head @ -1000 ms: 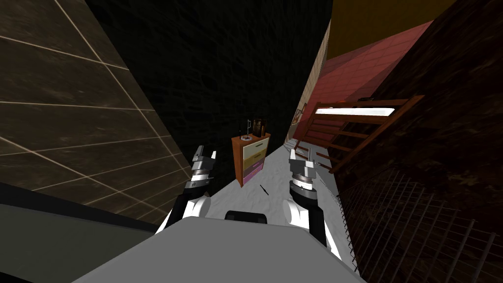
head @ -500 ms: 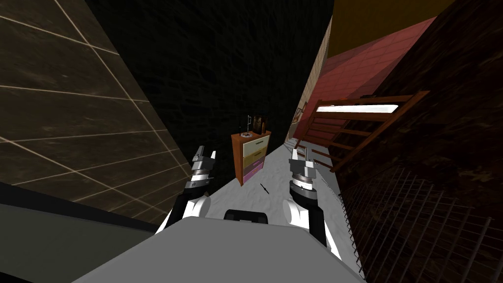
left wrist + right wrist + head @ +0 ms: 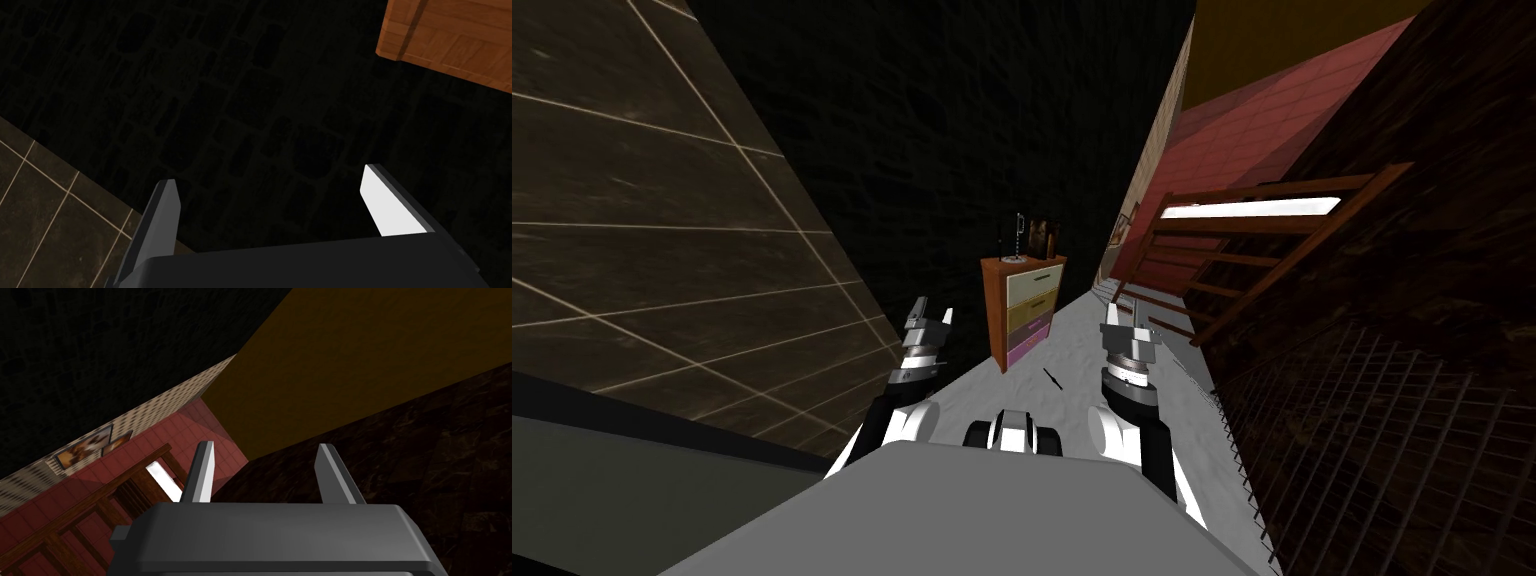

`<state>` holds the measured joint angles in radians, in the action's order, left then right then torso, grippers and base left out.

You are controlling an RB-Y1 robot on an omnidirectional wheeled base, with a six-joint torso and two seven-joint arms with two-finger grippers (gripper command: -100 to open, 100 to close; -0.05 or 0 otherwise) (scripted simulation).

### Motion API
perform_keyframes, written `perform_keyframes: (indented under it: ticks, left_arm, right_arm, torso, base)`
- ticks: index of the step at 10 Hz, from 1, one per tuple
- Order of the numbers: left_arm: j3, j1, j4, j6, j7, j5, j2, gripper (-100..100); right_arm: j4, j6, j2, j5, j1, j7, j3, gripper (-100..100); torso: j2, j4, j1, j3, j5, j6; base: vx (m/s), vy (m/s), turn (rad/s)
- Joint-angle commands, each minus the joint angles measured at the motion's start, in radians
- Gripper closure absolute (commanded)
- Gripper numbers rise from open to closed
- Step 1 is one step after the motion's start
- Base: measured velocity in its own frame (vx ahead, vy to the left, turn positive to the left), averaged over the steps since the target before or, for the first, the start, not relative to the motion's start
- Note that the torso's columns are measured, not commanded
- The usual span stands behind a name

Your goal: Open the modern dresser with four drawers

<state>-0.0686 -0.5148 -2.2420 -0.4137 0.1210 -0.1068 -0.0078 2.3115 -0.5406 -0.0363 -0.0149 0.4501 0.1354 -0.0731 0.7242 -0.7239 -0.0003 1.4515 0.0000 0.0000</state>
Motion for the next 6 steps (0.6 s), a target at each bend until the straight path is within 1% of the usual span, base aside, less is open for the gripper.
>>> perform_keyframes:
  ticks: [1,3,6]
  left_arm:
    - [0.005,0.004,0.031,-0.015,-0.002,0.002,0.073,-100]
    - [0.012,0.008,0.07,-0.034,-0.004,0.004,0.115,-100]
    - [0.024,0.015,0.145,-0.069,-0.008,0.009,0.157,-100]
  right_arm:
    - [0.0,0.0,0.0,0.0,0.0,0.0,0.0,0]
    - [0.0,0.0,0.0,0.0,0.0,0.0,0.0,0]
    - [0.0,0.0,0.0,0.0,0.0,0.0,0.0,0]
  torso:
    - [0.008,-0.009,-0.001,0.02,0.0,0.0]
    - [0.012,-0.013,-0.001,0.026,0.0,0.0]
    - [0.013,-0.014,-0.001,0.025,0.0,0.0]
  base:
    - [0.065,-0.06,0.012]
    - [0.089,-0.065,0.017]
    - [0.121,-0.098,0.025]
